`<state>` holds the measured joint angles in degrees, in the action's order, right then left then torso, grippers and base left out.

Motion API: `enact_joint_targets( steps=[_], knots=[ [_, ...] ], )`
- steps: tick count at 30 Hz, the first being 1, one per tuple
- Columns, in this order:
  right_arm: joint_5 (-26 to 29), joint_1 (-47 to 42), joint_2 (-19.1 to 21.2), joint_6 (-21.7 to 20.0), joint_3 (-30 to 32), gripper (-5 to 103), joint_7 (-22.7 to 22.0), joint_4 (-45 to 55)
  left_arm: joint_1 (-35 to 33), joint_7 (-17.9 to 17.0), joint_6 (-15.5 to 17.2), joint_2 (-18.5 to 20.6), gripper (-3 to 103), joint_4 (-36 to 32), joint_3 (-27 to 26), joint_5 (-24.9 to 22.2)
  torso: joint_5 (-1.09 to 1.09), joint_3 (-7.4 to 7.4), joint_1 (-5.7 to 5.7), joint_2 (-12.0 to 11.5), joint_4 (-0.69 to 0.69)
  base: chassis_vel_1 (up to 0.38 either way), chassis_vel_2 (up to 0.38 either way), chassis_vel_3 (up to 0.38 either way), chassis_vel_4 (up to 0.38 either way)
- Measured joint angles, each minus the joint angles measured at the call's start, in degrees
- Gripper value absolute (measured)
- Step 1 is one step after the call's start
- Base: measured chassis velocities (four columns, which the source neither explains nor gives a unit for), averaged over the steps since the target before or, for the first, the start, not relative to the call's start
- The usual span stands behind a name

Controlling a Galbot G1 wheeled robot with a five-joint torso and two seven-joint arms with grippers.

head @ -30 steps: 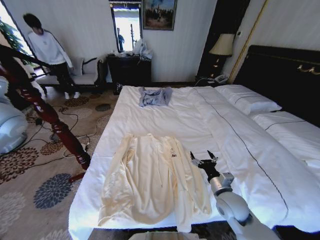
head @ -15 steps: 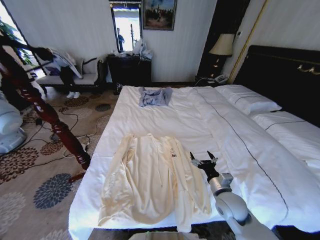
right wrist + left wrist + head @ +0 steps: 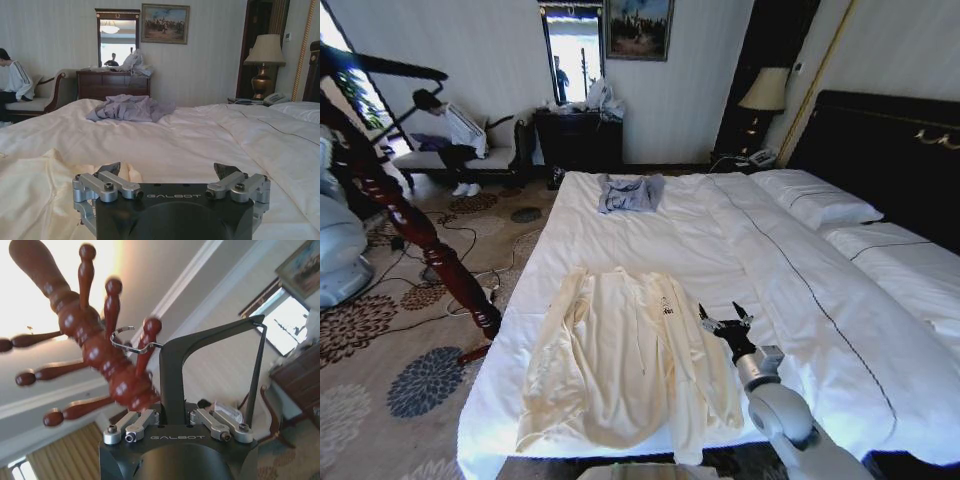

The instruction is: Pick up the clothes from the bed and hang them on the clothes hanger.

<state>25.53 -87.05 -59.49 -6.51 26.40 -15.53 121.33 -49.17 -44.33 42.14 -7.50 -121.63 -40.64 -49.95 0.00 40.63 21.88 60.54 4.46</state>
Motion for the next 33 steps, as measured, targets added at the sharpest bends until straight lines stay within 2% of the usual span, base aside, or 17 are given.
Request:
enact_joint_targets(
  steps=[9, 13, 14, 16, 18, 19, 20, 22, 23, 26, 27, 28, 30, 31, 32, 33],
  knots=[
    [0.82, 0.7, 0.48, -0.34, 0.27, 100, -0.41, -0.62, 0.33, 1.04, -0.01, 2.01, 20, -4.59, -2.03, -1.3, 0.01, 0.0, 0.0, 0.0, -0.01, 0.0, 0.0, 0.0, 0.0],
    [1.34, 0.82, 0.65, -0.61, 0.34, 100, -0.84, -0.19, 0.65, 1.34, -0.02, 1.97, 20, -7.46, 0.56, -3.33, 0.0, 0.0, 0.0, 0.0, -0.01, 0.0, 0.0, 0.0, 0.0],
    [1.45, 0.7, 0.67, -0.63, 0.55, 100, -0.93, -0.02, 0.78, 1.91, -0.33, 1.7, 20, -8.5, 1.94, -5.16, 0.01, 0.0, 0.0, 0.0, -0.02, 0.0, 0.0, 0.0, 0.0],
    [1.77, 0.19, 0.75, -0.63, 1.28, 100, -1.07, 0.28, 0.3, 5.02, -3.3, 0.64, 20, -9.53, 5.07, -7.37, 0.0, 0.0, 0.0, 0.0, -0.01, 0.0, 0.0, 0.0, 0.0],
    [2.28, -0.49, 1.12, -0.63, 2.36, 100, -1.19, 0.68, -1.31, 10.18, -7.75, -0.9, 20, -9.27, 7.53, -7.2, 0.0, 0.0, 0.0, 0.0, 0.01, 0.0, 0.0, 0.0, 0.0],
    [2.28, -0.49, 1.12, -0.63, 2.36, 100, -1.19, 0.68, -1.31, 10.18, -7.75, -0.9, 20, -9.27, 7.53, -7.2, 0.0, 0.0, 0.0, 0.0, 0.01, 0.0, 0.0, 0.0, 0.0],
    [2.68, -0.84, 1.4, -0.63, 3.03, 100, -1.3, 0.99, -2.14, 12.34, -9.84, -1.61, 20, -8.64, 8.33, -6.58, 0.0, 0.0, 0.0, 0.0, 0.01, 0.0, 0.0, 0.0, 0.0],
    [3.88, -1.54, 1.96, -0.74, 4.27, 100, -1.78, 1.69, -4.2, 17.52, -15.76, -3.82, 20, -5.83, 10.34, -4.23, 0.0, 0.0, 0.0, 0.0, 0.0, 0.0, 0.0, 0.0, 0.0],
    [3.88, -1.54, 1.96, -0.74, 4.27, 100, -1.78, 1.69, -4.2, 17.52, -15.76, -3.82, 20, -5.83, 10.34, -4.23, 0.0, 0.0, 0.0, 0.0, 0.0, 0.0, 0.0, 0.0, 0.0],
    [5.25, -2.2, 2.13, -1.19, 5.37, 100, -2.34, 2.04, -7.13, 23.08, -21.72, -6.23, 20, -1.98, 11.72, -1.39, 0.0, 0.0, 0.0, 0.0, -0.01, 0.0, 0.0, 0.0, 0.0],
    [5.25, -2.2, 2.13, -1.19, 5.37, 100, -2.34, 2.04, -7.13, 23.08, -21.72, -6.23, 20, -1.98, 11.72, -1.39, 0.0, 0.0, 0.0, 0.0, -0.01, 0.0, 0.0, 0.0, 0.0],
    [5.73, -2.47, 2.12, -1.52, 5.51, 100, -2.51, 2.22, -8.7, 25.09, -23.68, -7.32, 20, -0.61, 12.15, -0.67, 0.0, 0.0, 0.0, 0.0, -0.01, 0.0, 0.0, 0.0, 0.0],
    [5.88, -2.71, 2.16, -1.91, 5.16, 100, -2.57, 2.29, -12.12, 29.33, -27.82, -9.8, 20, 2.88, 12.78, 3.65, -0.01, 0.0, 0.0, 0.0, 0.0, 0.0, 0.0, 0.0, 0.0],
    [5.85, -2.61, 2.25, -2.01, 4.79, 100, -2.56, 2.16, -13.29, 31.21, -29.37, -10.57, 20, 4.27, 12.88, 5.54, 0.0, 0.0, 0.0, 0.0, 0.0, 0.0, 0.0, 0.0, 0.0],
    [5.85, -2.61, 2.25, -2.01, 4.79, 100, -2.56, 2.16, -13.29, 31.21, -29.37, -10.57, 20, 4.27, 12.88, 5.54, 0.0, 0.0, 0.0, 0.0, 0.0, 0.0, 0.0, 0.0, 0.0],
    [5.84, -2.17, 2.45, -2.18, 4.02, 100, -2.56, 1.7, -14.92, 33.82, -31.64, -11.61, 20, 6.28, 12.92, 8.0, -0.01, 0.0, 0.0, 0.0, 0.0, 0.0, 0.0, 0.0, 0.0]
  ],
)
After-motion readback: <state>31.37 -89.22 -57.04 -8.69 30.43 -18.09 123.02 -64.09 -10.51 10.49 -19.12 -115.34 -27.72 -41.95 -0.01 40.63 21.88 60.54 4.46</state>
